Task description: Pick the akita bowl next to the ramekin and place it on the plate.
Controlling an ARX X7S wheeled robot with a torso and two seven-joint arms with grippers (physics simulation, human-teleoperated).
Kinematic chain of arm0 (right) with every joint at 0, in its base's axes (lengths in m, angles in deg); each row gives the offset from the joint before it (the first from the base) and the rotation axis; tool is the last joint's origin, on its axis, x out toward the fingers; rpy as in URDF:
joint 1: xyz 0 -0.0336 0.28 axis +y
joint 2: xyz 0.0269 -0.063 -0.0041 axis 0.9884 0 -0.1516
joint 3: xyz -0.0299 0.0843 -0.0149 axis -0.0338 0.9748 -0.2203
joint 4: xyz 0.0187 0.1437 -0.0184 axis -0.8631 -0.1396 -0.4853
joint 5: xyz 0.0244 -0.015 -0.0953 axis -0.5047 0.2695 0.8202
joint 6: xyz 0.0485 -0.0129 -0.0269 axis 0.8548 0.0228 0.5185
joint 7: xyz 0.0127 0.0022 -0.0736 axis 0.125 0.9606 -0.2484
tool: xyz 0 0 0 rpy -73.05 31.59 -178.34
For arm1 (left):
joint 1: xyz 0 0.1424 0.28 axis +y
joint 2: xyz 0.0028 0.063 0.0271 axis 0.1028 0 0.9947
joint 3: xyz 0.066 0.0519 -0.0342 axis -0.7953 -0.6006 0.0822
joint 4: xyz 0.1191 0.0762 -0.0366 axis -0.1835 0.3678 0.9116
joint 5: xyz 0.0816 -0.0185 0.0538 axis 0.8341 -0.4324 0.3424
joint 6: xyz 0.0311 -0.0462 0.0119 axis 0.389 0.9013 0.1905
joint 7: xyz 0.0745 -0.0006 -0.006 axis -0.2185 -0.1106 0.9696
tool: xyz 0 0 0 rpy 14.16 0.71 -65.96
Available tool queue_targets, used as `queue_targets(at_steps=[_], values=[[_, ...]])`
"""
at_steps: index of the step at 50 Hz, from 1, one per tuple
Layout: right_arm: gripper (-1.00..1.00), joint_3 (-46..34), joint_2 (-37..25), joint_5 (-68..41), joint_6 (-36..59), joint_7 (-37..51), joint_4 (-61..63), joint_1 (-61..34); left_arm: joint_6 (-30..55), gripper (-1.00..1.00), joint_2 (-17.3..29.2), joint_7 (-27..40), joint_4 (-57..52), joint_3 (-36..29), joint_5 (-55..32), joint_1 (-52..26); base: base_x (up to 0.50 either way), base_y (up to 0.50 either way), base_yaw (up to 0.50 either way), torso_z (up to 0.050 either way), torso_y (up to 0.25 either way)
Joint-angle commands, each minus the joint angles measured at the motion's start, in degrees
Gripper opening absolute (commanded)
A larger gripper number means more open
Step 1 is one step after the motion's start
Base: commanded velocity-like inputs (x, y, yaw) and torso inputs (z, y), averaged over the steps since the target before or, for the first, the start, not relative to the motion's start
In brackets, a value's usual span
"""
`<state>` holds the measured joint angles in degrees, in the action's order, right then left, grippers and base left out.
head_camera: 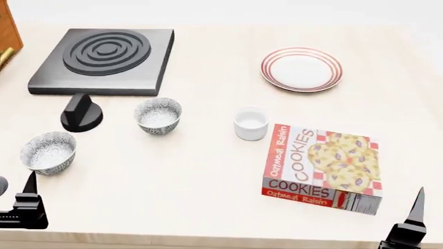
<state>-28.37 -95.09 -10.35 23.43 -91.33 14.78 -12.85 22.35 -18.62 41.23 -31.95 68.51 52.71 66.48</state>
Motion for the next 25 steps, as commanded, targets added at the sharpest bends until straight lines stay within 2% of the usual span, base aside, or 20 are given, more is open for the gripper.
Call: queue_targets(at_steps=[1,25], values=[[1.00,-0.1,-0.2,-0.5,0.4,0.2,0.3,0.0,-0.1,1.00,0.2,0.1,0.2,-0.1,-0.2,-0.1,0.00,-0.15,0.00,0.000,0.000],[1.00,-0.5,-0.4,-0.6,0.0,0.5,0.0,0.2,0.3,1.00,0.4,0.5,-0.5,-0.2,-0.8,0.2,0.00,-0.24,0.00,0.000,0.000]])
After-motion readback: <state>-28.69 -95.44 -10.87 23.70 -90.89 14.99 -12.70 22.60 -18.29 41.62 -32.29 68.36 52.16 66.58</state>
